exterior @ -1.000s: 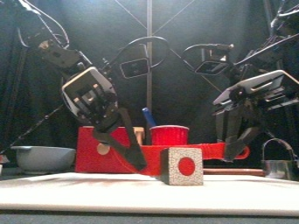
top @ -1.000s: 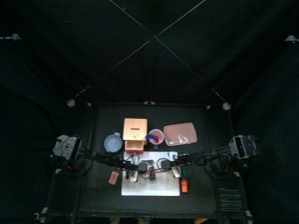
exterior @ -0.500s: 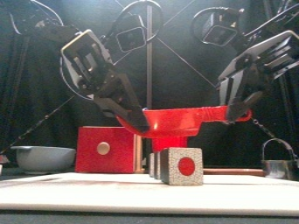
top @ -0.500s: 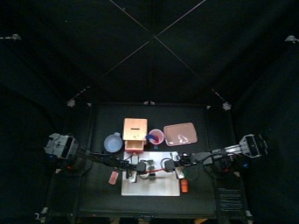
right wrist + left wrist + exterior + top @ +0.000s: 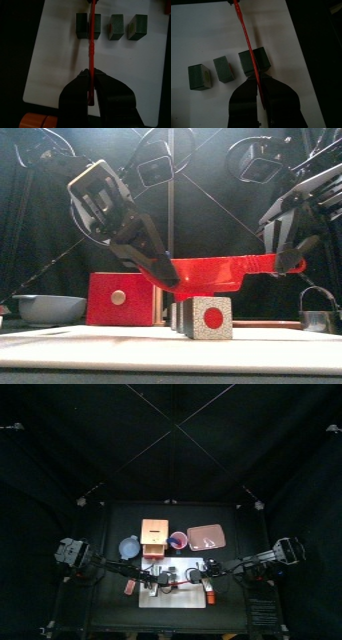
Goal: Place sushi on board then cut the sushi with the knife then place the pieces on the plate
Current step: Cut the sushi into 4 pieces
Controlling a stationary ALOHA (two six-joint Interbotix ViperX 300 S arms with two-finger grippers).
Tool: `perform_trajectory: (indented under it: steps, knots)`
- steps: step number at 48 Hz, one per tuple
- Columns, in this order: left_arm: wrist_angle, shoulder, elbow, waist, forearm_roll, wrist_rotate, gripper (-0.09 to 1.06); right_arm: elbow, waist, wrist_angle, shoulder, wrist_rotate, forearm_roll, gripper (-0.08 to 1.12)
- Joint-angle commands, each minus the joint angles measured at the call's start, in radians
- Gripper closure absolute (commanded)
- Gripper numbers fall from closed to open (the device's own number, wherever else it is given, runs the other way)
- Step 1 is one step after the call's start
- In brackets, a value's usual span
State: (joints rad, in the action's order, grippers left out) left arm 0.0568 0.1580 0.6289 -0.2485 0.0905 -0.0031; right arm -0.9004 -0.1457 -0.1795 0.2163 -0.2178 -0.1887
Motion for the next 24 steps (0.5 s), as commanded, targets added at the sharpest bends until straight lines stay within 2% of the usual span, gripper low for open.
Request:
perform_trajectory:
  steps: [1,24]
  knots:
    - [-0.008,-0.021,-0.020,-0.020,0.009,0.003,0.61,0.017,0.000,0.002,0.014,-0.005,-0.006,0.62]
    - [-0.018,-0.018,-0.023,-0.029,0.026,0.003,0.61,0.012,-0.003,0.006,0.009,-0.005,-0.021,0.62]
